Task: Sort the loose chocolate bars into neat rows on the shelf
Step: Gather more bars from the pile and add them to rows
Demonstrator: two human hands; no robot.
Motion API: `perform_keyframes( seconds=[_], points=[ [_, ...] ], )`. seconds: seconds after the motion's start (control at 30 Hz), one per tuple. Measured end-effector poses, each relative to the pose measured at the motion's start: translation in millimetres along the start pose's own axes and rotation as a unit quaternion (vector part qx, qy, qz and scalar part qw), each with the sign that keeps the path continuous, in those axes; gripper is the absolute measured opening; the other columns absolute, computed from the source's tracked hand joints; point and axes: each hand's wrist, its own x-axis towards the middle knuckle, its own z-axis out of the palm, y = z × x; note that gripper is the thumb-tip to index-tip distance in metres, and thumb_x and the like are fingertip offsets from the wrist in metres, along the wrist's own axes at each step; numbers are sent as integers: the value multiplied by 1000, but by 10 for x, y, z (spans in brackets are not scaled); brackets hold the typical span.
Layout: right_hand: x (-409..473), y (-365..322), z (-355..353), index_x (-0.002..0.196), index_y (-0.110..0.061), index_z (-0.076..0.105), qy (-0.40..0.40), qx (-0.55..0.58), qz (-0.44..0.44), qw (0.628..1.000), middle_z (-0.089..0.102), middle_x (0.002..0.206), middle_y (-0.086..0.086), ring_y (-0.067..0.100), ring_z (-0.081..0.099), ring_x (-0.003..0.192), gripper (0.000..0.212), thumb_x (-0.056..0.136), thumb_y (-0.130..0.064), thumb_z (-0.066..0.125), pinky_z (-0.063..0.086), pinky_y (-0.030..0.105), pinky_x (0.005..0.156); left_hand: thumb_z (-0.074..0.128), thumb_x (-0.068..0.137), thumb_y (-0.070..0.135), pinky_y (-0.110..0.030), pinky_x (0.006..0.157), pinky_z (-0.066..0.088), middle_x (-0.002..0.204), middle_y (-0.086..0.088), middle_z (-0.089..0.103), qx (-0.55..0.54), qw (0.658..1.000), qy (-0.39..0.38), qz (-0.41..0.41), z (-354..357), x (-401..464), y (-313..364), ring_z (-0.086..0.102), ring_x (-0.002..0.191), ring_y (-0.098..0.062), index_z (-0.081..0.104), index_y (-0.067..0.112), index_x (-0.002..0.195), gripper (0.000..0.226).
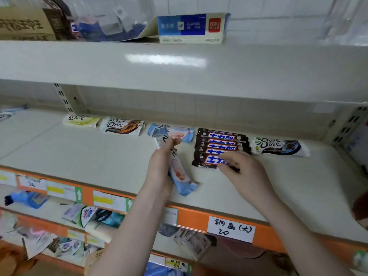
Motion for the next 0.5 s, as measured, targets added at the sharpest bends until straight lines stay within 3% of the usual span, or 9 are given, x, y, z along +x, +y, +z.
perform_keyframes(
  seconds=[0.1, 0.23, 0.33, 0.43, 0.5],
  points=[
    [-55, -202, 155, 103, -20, 67, -42, 96, 9, 995, 64, 91, -13, 4, 61, 89, 20, 83, -22, 64, 47, 25, 83, 53, 87, 33, -25, 63, 41, 51, 15, 60, -43, 999, 2, 27, -134, -33, 5, 54, 60, -6, 62, 20, 82, 17],
    [-36, -462, 388, 97, -25, 66, -110, 189, 33, 975, 67, 92, -12, -2, 62, 87, 15, 82, -23, 65, 49, 20, 79, 41, 94, 38, -22, 59, 44, 63, 7, 56, -72, 994, -41, 66, -304, 11, 70, 55, 60, -6, 58, 21, 91, 24],
    [66, -664, 553, 87, -33, 61, -133, 268, 62, 952, 66, 87, -15, -9, 62, 77, 20, 81, -15, 66, 50, 11, 66, 33, 97, 38, -15, 54, 50, 64, 9, 65, -88, 989, -95, 70, -461, 117, 151, 63, 61, -4, 57, 21, 93, 30],
    [182, -830, 738, 85, -31, 65, -112, 310, 109, 938, 69, 83, -11, -9, 61, 66, 24, 78, -9, 69, 47, 10, 55, 39, 93, 40, -31, 81, 51, 86, -2, 67, -50, 988, -133, 62, -730, 271, 272, 64, 85, -16, 60, 21, 95, 28],
    [265, -939, 841, 82, -30, 67, -91, 324, 122, 934, 69, 80, -12, -9, 61, 63, 26, 78, -5, 68, 46, 8, 52, 53, 81, 35, -35, 87, 49, 93, -8, 66, -40, 987, -149, 41, -956, 373, 405, 62, 91, -21, 64, 17, 95, 25]
  ],
)
